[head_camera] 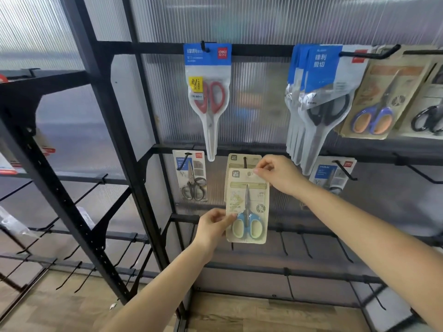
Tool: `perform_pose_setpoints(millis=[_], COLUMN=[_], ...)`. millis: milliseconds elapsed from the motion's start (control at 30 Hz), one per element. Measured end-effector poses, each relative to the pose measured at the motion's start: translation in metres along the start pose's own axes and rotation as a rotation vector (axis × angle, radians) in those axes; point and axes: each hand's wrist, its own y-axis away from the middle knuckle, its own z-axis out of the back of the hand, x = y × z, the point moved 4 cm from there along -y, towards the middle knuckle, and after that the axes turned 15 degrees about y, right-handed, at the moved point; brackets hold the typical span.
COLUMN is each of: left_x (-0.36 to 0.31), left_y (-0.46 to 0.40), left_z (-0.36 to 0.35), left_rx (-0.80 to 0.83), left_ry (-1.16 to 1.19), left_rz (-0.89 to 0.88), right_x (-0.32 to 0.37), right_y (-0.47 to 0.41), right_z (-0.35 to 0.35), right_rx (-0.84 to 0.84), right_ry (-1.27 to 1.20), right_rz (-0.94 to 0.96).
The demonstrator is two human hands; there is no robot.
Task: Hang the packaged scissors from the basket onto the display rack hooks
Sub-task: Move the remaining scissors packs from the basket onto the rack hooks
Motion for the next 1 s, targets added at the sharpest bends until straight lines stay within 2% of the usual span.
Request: perform_pose_setpoints(millis=[467, 733, 1000], left_x=[0.009, 0.012, 0.007], left_y=[-0.03, -0.07, -0.095], left_z=[0.003, -0.004, -0.007], left_rx=[-0.106, -0.162, -0.201], left_ry=[-0.002, 0.022, -0.064], left_rz=[0.039, 0.085, 0.077], right_x=[-0.005, -0.009, -0.012], right_y=[-0.019, -0.029, -0.037], right_z=[-0.018, -0.023, -0.033], right_rx=[-0.052, -0.152, -0.15], right_ry=[0.019, 0.246, 0.471], right_rz=[-0.013, 0.103, 0.157])
